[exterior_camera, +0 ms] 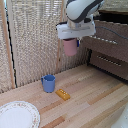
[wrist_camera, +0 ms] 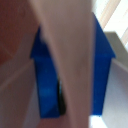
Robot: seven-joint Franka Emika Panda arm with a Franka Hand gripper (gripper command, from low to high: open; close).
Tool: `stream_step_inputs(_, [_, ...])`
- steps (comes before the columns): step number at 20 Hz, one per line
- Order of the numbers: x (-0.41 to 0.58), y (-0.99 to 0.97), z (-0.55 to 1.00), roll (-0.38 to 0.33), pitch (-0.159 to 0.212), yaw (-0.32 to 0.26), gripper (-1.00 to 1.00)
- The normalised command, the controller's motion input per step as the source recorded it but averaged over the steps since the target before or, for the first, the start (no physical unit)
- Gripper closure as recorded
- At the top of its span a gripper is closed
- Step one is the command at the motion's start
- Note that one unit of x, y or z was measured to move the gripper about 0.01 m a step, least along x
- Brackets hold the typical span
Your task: Propose to navigate your clamp on the clench of the first drawer. Use gentle force to register to the cabinet. Send posterior your swing mandate till over it lurks, a cup of pink essence. Fortify your grip after aiming concentric with the pink cup’s periphery. Manoeuvre the pink towards the cabinet's top. Drop your compression till the cup is resting inside.
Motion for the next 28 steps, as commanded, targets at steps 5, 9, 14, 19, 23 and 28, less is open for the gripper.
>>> stream_step_inputs(5, [0.311,0.15,0.84,0.000,0.033,-0.227,1.00])
stream_step_inputs(9, [0.328,0.15,0.86,0.000,0.033,-0.223,1.00])
stream_step_inputs(14, [0.346,0.11,0.91,-0.011,0.036,-0.224,1.00])
stream_step_inputs(19, [0.321,-0.13,0.97,-0.038,0.038,-0.235,1.00])
stream_step_inputs(23, [0.289,-0.24,0.98,-0.020,0.054,-0.239,1.00])
stream_step_inputs(28, [0.112,-0.54,1.00,0.034,0.046,-0.174,1.00])
